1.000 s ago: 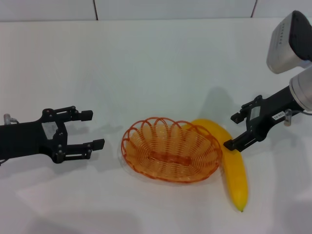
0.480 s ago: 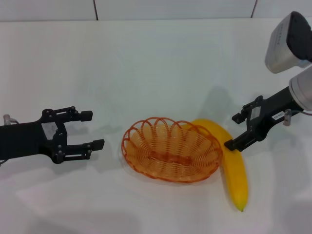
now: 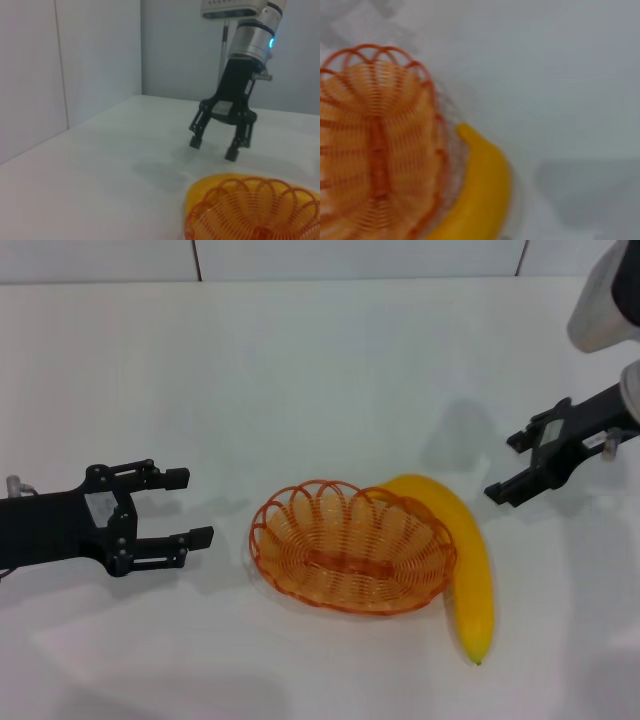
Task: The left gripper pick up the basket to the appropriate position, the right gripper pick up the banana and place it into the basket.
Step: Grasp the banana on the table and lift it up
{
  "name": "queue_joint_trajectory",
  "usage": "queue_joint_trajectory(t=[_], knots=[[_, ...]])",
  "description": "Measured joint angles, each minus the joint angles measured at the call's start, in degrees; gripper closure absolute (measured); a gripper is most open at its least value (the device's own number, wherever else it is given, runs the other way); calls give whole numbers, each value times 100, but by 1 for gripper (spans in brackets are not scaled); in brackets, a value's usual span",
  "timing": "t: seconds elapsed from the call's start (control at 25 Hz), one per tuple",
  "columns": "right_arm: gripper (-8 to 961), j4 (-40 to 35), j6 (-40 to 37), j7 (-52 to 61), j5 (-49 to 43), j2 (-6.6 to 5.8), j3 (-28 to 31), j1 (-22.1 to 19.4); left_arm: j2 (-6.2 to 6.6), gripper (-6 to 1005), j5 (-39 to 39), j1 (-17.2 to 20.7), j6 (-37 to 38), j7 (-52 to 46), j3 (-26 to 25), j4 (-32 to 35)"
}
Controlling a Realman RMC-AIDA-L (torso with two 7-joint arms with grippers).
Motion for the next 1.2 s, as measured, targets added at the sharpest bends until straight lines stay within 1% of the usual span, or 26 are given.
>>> queue_joint_trajectory(t=[0.08, 0.2, 0.32, 0.4, 0.52, 0.92, 1.2], knots=[[66, -66, -38, 22, -57, -8, 106, 0, 0, 197, 0, 5, 0, 0, 0, 0], [67, -245, -327, -15, 49, -7, 287, -6, 0, 197, 0, 11, 0, 0, 0, 0], [67, -356, -600, -66, 283, 20, 310, -17, 0, 197, 0, 15, -1, 0, -3, 0], [67, -359, -647, -95, 326, 62, 270, -16, 0, 197, 0, 15, -1, 0, -7, 0], [66, -232, -611, -97, 304, 98, 187, -8, -2, 197, 0, -4, -1, 0, -9, 0], [66, 396, -264, -76, 339, 103, 12, 143, -9, 198, 0, -29, 0, 0, -9, 0], [65, 515, -243, -91, 349, 103, -13, 186, -10, 198, -21, -12, -1, 2, -9, 0]])
